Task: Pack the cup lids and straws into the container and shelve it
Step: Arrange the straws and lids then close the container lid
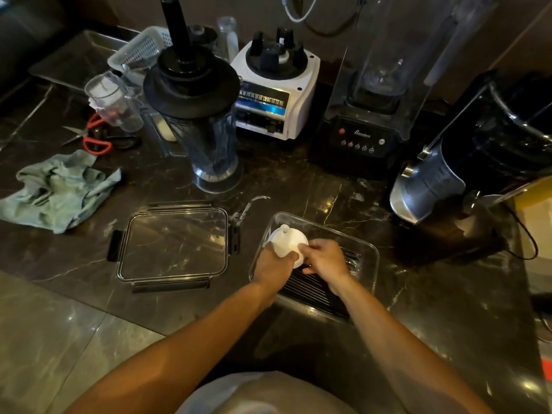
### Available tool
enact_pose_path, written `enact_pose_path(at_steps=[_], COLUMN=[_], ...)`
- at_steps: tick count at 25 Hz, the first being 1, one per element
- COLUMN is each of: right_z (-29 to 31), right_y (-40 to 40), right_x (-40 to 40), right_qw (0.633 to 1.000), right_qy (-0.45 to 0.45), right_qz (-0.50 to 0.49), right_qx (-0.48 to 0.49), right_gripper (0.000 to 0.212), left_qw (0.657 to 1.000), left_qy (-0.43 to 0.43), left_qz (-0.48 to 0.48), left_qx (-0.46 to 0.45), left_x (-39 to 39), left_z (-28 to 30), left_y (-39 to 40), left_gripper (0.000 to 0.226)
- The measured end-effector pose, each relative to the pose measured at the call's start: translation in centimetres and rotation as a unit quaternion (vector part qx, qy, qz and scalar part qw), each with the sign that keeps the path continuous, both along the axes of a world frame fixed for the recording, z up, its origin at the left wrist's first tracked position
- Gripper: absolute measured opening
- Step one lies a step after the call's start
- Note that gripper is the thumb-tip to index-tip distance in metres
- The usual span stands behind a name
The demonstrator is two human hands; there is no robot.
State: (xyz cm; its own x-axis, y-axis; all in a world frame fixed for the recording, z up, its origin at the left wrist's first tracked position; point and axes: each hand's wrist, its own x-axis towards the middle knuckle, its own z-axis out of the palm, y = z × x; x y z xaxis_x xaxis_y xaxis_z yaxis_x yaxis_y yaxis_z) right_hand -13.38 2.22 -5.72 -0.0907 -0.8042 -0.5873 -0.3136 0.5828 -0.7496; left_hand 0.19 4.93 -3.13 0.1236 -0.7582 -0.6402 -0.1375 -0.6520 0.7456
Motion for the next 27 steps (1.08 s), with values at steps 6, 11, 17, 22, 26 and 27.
enact_pose_path(at_steps=[6, 11, 17, 22, 26, 27], right_z=[0.4, 3.6, 8.1, 6.4, 2.9, 2.3], right_y=[0.4, -0.4, -2.0, -2.3, -1.1, -0.9], right_x=[-0.3, 0.5, 7.5, 15.6, 20.1, 20.8], right_qw=[0.996, 0.979, 0.957, 0.894, 0.814, 0.802], right_qy=[0.076, 0.128, 0.106, 0.185, 0.228, 0.238], right_qz=[0.038, 0.011, 0.121, 0.367, 0.507, 0.523], right_qx=[-0.036, -0.157, -0.240, -0.180, -0.165, -0.161], right_gripper=[0.020, 0.009, 0.005, 0.037, 0.071, 0.077], left_qw=[0.999, 0.997, 0.995, 0.983, 0.947, 0.943], left_qy=[0.043, 0.049, 0.018, -0.099, -0.301, -0.314], left_qz=[-0.001, 0.000, 0.045, 0.121, 0.112, 0.110], left_qx=[0.011, -0.066, -0.083, -0.098, -0.035, -0.014], left_x=[0.8, 4.3, 13.4, 21.9, 27.6, 28.6], left_z=[0.8, 2.2, 2.8, 0.7, -0.9, -1.3], left_y=[-0.3, -1.6, -3.0, -1.4, 0.8, 1.2], left_gripper=[0.054, 0.033, 0.015, 0.031, 0.068, 0.072])
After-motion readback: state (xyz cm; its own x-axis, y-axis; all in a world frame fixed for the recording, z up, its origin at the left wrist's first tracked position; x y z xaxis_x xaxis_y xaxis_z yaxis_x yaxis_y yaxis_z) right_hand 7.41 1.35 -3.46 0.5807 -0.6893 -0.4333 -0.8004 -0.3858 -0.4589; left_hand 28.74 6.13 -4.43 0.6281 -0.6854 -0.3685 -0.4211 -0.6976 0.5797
